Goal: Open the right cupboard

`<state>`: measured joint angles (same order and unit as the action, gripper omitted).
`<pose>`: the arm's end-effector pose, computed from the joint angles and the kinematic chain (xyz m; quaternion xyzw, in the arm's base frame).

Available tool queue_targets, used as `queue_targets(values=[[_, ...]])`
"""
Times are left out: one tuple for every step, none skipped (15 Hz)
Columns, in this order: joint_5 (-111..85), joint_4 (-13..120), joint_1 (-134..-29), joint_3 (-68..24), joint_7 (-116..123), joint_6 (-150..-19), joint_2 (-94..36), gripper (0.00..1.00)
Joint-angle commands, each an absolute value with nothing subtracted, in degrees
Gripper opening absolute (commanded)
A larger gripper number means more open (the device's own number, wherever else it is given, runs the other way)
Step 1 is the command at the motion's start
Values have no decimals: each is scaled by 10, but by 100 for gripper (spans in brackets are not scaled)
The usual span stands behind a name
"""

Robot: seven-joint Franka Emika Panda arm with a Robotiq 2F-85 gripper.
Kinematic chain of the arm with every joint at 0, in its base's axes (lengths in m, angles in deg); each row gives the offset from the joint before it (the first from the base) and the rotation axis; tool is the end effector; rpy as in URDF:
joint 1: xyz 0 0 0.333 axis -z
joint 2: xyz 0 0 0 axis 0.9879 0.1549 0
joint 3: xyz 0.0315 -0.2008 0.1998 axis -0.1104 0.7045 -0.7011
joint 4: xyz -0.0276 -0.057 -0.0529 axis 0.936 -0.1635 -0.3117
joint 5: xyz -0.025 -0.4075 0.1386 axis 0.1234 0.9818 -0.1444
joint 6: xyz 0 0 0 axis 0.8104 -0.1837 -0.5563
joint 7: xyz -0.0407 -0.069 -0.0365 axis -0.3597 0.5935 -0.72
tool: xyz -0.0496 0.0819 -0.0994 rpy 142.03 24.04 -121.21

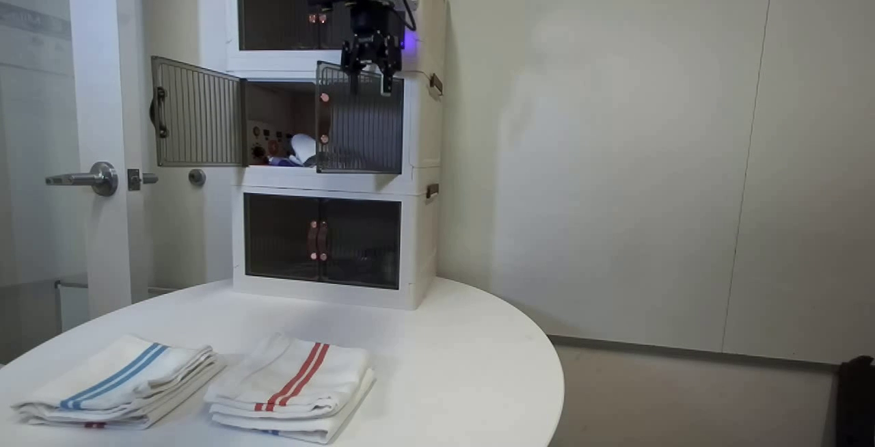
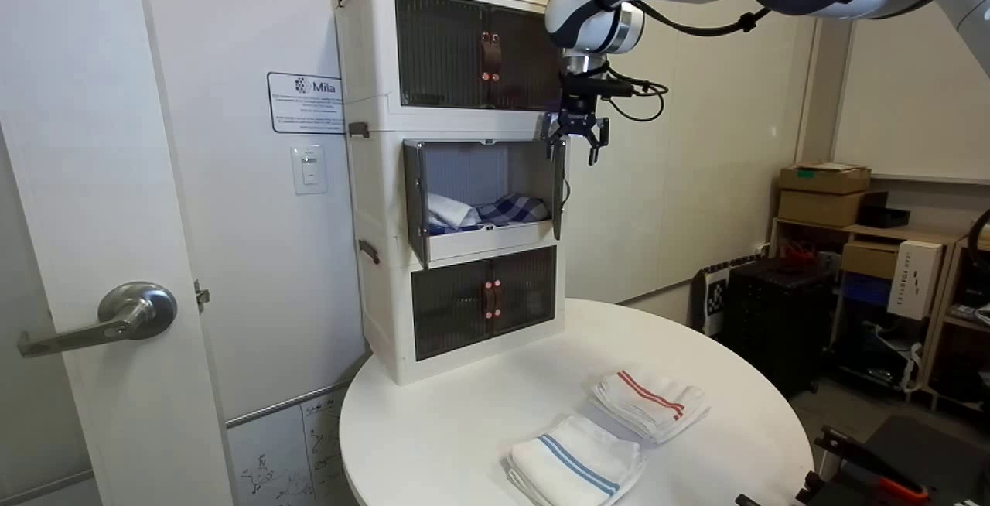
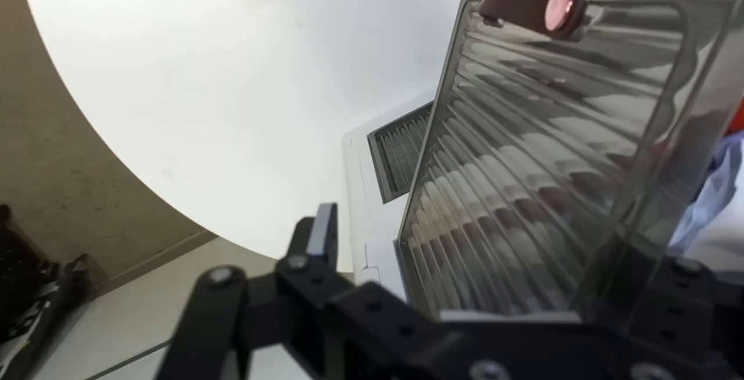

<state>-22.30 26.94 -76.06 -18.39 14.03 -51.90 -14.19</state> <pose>0.7370 -0.1289 0.4362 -0.9709 0.2345 -0.0442 0.0228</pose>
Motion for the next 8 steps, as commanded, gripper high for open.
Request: queue_targets(values=[[-233, 321, -743, -203, 21, -519, -180, 100], [-235, 324, -738, -206, -12, -516, -184, 100], [-235, 325, -734, -208, -46, -514, -186, 100], [-232, 321, -729, -210, -79, -506, -186, 100], [-231, 316, -725, -211, -113, -496, -185, 100], [-228, 309, -720, -212, -146, -484, -184, 100], [-226, 303, -715, -212, -179, -468, -183, 100], [-216, 293, -702, -222, -211, -450, -181, 100]])
